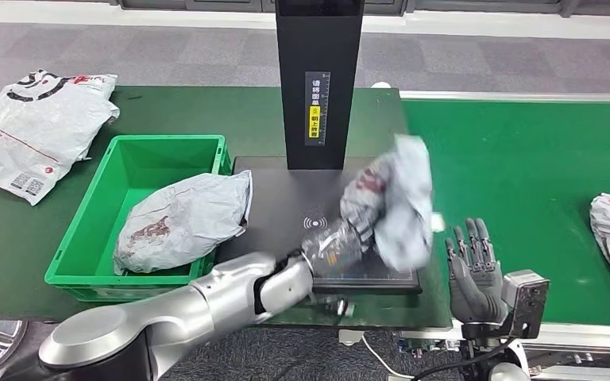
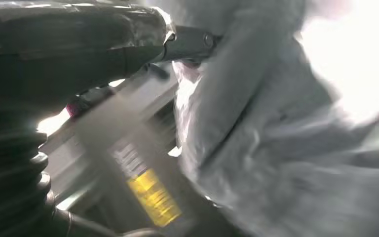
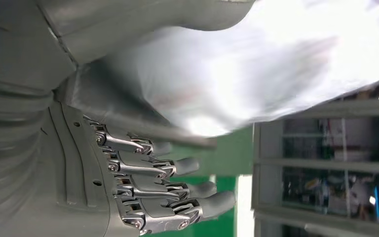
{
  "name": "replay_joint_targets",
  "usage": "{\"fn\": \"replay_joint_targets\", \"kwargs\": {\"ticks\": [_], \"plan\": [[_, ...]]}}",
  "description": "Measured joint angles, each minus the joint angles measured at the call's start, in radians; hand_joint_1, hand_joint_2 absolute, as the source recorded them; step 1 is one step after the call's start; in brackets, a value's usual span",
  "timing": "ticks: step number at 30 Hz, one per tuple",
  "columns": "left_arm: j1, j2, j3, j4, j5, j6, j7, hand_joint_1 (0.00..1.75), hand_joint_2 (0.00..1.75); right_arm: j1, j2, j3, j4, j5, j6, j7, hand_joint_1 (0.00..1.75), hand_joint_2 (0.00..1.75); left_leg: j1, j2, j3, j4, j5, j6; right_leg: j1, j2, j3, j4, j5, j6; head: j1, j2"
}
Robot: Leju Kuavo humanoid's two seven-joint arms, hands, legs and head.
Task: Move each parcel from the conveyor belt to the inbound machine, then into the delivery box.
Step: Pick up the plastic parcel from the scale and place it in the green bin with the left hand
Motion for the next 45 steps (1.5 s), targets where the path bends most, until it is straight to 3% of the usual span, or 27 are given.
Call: {"fn": "replay_joint_targets", "kwargs": {"ticks": [3,12,22,45], "plan": [[0.038,0.028,0.020,-0.074,-0.024,-0.005,-0.066,0.00,1.75,0.026,0.001,-0.036,-0.016,0.000,0.025,-0.004,0.00,1.75,0.000,0.001,-0.001,0.000,0.000,0.000,0.000,0.001,-0.001,0.000,0.000,0.000,0.000,0.000],[0.054,0.094,0.058,-0.170,-0.025,-0.018,-0.187,0.00,1.75,0.090,0.013,-0.097,-0.072,-0.004,0.068,-0.013,0.00,1.75,0.000,0.001,-0.001,0.000,0.000,0.000,0.000,0.001,-0.002,0.001,0.000,0.000,0.000,0.000],[0.059,0.121,0.072,-0.182,-0.025,-0.031,-0.205,0.00,1.75,0.110,0.025,-0.123,-0.104,-0.006,0.084,-0.012,0.00,1.75,0.000,0.001,-0.001,0.000,0.000,0.000,0.000,0.001,-0.002,0.001,0.000,0.000,0.000,0.000],[0.061,0.126,0.072,-0.180,-0.025,-0.034,-0.210,0.00,1.75,0.116,0.035,-0.135,-0.111,-0.005,0.085,-0.012,0.00,1.75,0.000,0.001,-0.001,0.000,0.000,0.000,0.000,0.001,-0.002,0.001,0.000,0.000,0.000,0.000]]}}
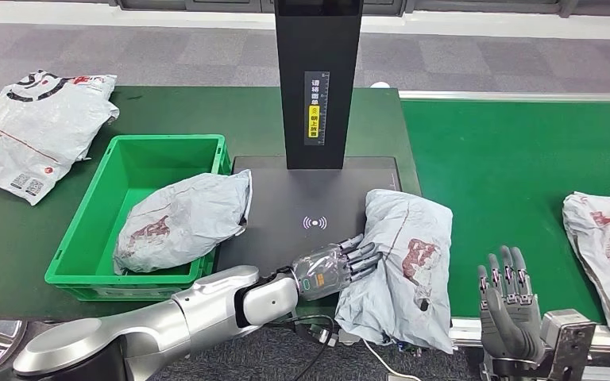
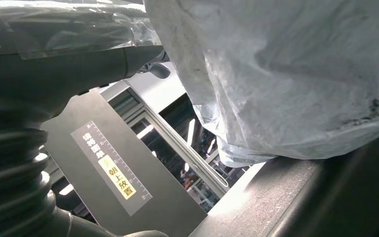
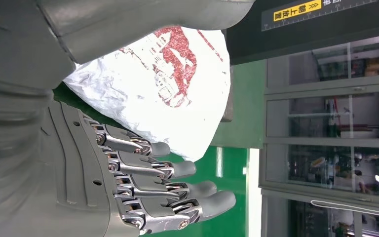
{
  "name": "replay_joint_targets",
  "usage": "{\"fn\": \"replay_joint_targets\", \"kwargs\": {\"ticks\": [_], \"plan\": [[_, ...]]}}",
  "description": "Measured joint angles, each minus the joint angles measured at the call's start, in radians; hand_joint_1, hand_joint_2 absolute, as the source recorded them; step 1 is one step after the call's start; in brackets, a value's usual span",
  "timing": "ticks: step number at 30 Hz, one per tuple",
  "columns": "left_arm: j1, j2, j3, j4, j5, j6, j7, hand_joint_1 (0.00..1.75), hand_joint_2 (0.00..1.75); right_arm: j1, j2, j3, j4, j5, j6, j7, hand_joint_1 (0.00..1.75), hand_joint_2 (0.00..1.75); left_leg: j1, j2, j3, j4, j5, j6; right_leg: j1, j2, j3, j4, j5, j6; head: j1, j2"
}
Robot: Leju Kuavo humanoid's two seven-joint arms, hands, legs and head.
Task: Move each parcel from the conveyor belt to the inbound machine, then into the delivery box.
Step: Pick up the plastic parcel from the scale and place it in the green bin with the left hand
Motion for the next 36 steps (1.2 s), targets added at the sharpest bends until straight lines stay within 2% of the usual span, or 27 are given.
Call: {"fn": "replay_joint_targets", "kwargs": {"ticks": [22,25,28,29,32,33,36], "plan": [[0.001,0.003,0.000,0.001,0.000,-0.003,-0.005,0.00,1.75,0.001,0.000,0.000,0.000,0.002,0.002,0.000,0.00,1.75,0.000,0.000,0.000,0.000,0.000,0.000,0.000,0.000,0.000,0.000,0.000,0.000,0.000,0.000],[0.003,0.002,0.003,0.006,0.010,-0.018,-0.036,0.00,1.75,0.002,0.003,-0.003,-0.004,0.007,0.012,0.001,0.00,1.75,0.000,0.000,0.000,0.000,0.000,0.000,0.000,0.000,0.000,0.000,0.000,0.000,0.000,0.000],[0.014,-0.002,0.028,0.013,0.105,-0.067,-0.130,0.00,1.75,0.004,0.012,-0.015,-0.012,0.019,0.034,0.002,0.00,1.75,0.000,0.000,0.000,0.000,0.000,0.000,0.000,0.000,0.000,0.000,0.000,0.000,0.000,0.000],[0.018,-0.006,0.045,0.015,0.164,-0.091,-0.171,0.15,1.75,0.005,0.015,-0.018,-0.014,0.024,0.041,0.002,0.00,1.75,0.000,0.000,0.000,0.000,0.000,0.000,0.000,0.000,0.000,0.000,0.000,0.000,0.000,0.000],[0.027,-0.025,0.100,0.019,0.349,-0.164,-0.269,1.46,1.75,0.005,0.023,-0.019,-0.018,0.039,0.057,0.002,0.00,1.75,0.000,0.000,0.000,0.000,0.000,0.000,0.000,0.000,0.000,0.000,0.000,0.000,0.000,0.000],[0.031,-0.034,0.113,0.022,0.402,-0.188,-0.289,1.75,1.75,0.005,0.026,-0.019,-0.019,0.044,0.060,0.003,0.00,1.75,0.000,0.000,0.000,0.000,0.000,0.000,0.000,0.000,0.000,0.000,0.000,0.000,0.000,0.000],[0.047,-0.066,0.145,0.048,0.526,-0.226,-0.318,1.75,1.75,0.004,0.035,-0.019,-0.022,0.053,0.057,0.007,0.00,1.75,0.000,0.000,0.000,0.000,0.000,0.000,0.000,0.000,0.000,0.000,0.000,0.000,0.000,0.000]]}}
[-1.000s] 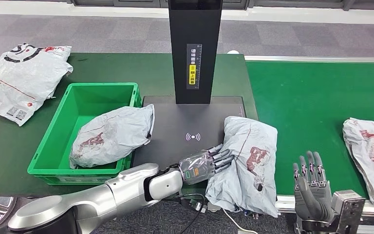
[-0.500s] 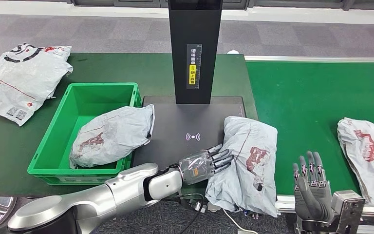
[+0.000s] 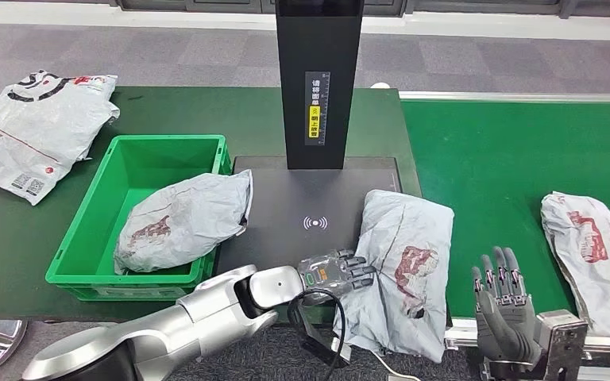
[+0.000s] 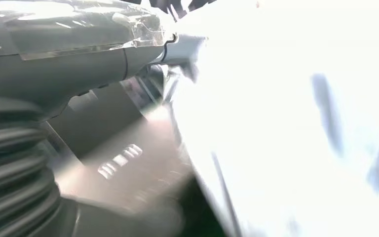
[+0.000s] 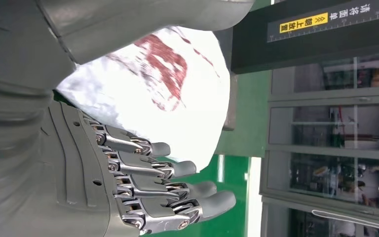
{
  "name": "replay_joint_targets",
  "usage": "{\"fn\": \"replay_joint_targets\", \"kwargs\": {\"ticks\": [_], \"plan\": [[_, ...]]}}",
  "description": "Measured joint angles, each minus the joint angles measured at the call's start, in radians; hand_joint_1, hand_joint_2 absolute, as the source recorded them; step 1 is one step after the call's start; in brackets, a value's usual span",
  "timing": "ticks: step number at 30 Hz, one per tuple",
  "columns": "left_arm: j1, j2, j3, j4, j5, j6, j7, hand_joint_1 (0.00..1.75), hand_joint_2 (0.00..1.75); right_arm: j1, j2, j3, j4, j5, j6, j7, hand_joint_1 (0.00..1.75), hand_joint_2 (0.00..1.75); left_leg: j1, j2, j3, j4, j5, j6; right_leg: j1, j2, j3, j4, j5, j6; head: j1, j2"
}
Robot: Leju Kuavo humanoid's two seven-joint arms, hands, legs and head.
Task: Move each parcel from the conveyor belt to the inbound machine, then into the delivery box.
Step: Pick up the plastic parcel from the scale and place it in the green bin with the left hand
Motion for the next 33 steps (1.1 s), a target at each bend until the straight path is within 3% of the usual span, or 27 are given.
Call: {"fn": "replay_joint_targets", "kwargs": {"ticks": [2,6,7,11,18,33], "plan": [[0.006,-0.032,0.025,0.024,0.063,0.000,0.003,1.75,1.75,-0.001,0.007,0.000,-0.007,0.002,-0.007,0.007,0.00,1.75,0.000,0.000,0.000,0.000,0.000,0.000,0.000,0.000,0.000,0.000,0.000,0.000,0.000,0.000],[-0.003,-0.091,0.101,0.065,0.183,-0.013,0.064,0.00,1.75,-0.017,0.014,0.000,-0.014,0.003,-0.017,0.023,0.00,1.75,-0.001,0.000,-0.001,0.000,0.000,0.000,-0.001,0.000,0.000,0.000,0.001,0.001,0.000,0.000],[-0.009,-0.101,0.127,0.075,0.228,-0.044,0.075,0.00,1.75,-0.027,0.014,0.000,-0.010,0.004,-0.025,0.026,0.00,1.75,-0.001,0.001,-0.001,0.000,0.000,0.000,-0.001,0.001,0.000,0.000,0.001,0.001,0.000,0.000],[-0.044,-0.125,0.279,0.141,0.506,-0.298,0.039,1.75,1.75,-0.072,0.010,0.001,0.022,0.003,-0.069,0.035,0.00,1.75,-0.001,0.000,0.000,0.000,0.002,0.001,-0.001,0.000,0.000,0.001,0.002,0.000,0.000,0.000],[-0.067,-0.142,0.391,0.205,0.564,-0.340,0.012,1.75,1.75,-0.094,0.002,0.007,0.048,-0.004,-0.083,0.037,0.00,1.75,-0.001,0.000,-0.001,0.000,0.002,0.001,-0.001,0.000,0.000,0.001,0.002,0.000,0.000,0.000],[-0.068,-0.153,0.414,0.234,0.587,-0.319,0.027,1.75,1.75,-0.098,-0.005,0.010,0.057,-0.019,-0.096,0.041,0.00,1.75,-0.001,0.000,-0.001,0.000,0.002,0.001,-0.001,0.000,-0.001,0.001,0.001,0.000,0.000,0.000]]}}
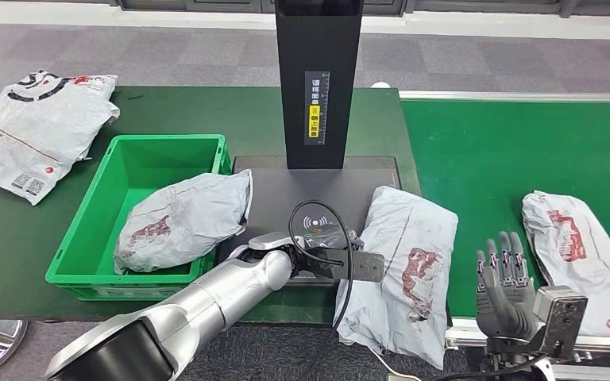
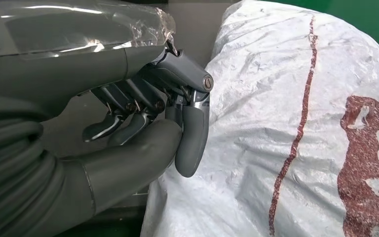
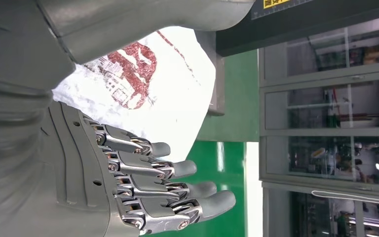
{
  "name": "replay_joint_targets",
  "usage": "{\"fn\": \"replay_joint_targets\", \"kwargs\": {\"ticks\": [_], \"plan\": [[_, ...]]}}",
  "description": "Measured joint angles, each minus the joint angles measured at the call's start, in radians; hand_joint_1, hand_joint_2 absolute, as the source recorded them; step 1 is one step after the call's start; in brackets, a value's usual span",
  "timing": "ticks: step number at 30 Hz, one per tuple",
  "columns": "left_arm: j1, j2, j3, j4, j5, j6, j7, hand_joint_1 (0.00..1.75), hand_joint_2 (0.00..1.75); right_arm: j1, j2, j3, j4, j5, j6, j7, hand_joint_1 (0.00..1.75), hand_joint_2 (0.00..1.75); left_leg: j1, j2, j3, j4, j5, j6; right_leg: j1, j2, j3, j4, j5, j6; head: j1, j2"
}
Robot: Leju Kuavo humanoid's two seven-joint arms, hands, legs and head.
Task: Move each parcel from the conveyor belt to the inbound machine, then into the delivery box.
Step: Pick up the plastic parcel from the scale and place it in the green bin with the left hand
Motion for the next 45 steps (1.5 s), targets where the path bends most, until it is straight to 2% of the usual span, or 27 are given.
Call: {"fn": "replay_joint_targets", "kwargs": {"ticks": [12,13,16,17,22,26,34,41,45], "plan": [[-0.001,0.000,0.000,0.001,0.017,0.040,0.004,1.75,1.75,0.001,-0.001,0.000,0.000,-0.002,-0.002,0.006,0.00,1.75,0.000,0.000,0.000,0.000,0.000,0.000,0.000,0.000,0.000,0.000,0.000,0.000,0.000,0.000],[-0.001,0.000,0.000,0.001,0.019,0.045,0.005,1.36,1.75,0.001,-0.001,0.000,0.000,-0.002,-0.002,0.008,0.00,1.75,0.000,0.000,0.000,0.000,0.000,0.000,0.000,0.000,0.000,0.000,0.000,0.000,0.000,0.000],[-0.003,0.000,0.001,0.001,0.025,0.055,0.012,0.05,1.75,0.001,-0.001,0.001,0.000,-0.002,-0.001,0.011,0.00,1.75,0.000,0.000,0.000,0.000,0.000,0.000,0.000,0.000,0.000,0.000,0.000,0.000,0.000,0.000],[-0.005,0.000,0.002,0.001,0.028,0.057,0.016,0.00,1.75,0.001,-0.001,0.002,0.000,-0.002,-0.001,0.012,0.00,1.75,0.000,0.000,0.000,0.000,0.000,0.000,0.000,0.000,0.000,0.000,0.000,0.000,0.000,0.000],[-0.019,0.000,0.017,0.003,0.058,0.050,0.057,0.00,1.75,-0.001,-0.002,0.008,0.001,-0.002,0.003,0.020,0.00,1.75,0.000,0.000,0.000,0.000,0.000,0.000,0.000,0.000,0.000,0.000,0.000,0.000,0.000,0.000],[-0.033,0.000,0.041,0.011,0.101,-0.004,0.101,0.00,1.75,-0.010,-0.006,0.022,0.008,-0.003,0.000,0.024,0.00,1.75,0.000,0.000,0.000,0.000,0.000,0.000,0.000,0.000,0.000,0.000,0.000,0.000,0.000,0.000],[-0.052,0.000,0.065,0.023,0.116,-0.035,0.123,0.00,1.75,-0.018,-0.012,0.035,0.017,-0.005,-0.003,0.025,0.00,1.75,0.000,0.000,0.000,0.000,0.000,0.000,0.000,0.000,0.000,0.000,0.000,0.000,0.000,0.000],[-0.100,-0.002,0.061,0.028,0.150,-0.147,0.223,0.00,1.75,-0.023,-0.030,0.054,0.034,-0.027,-0.025,0.025,0.00,1.75,0.000,0.000,0.000,0.000,0.000,0.000,0.000,0.000,0.000,0.000,0.000,0.000,0.000,0.000],[-0.133,-0.007,0.020,0.026,0.210,-0.269,0.284,0.00,1.75,-0.029,-0.042,0.065,0.058,-0.039,-0.033,0.022,0.00,1.75,0.000,0.000,0.000,0.000,0.000,0.000,0.000,0.000,0.000,0.000,0.000,0.000,0.000,0.000]]}}
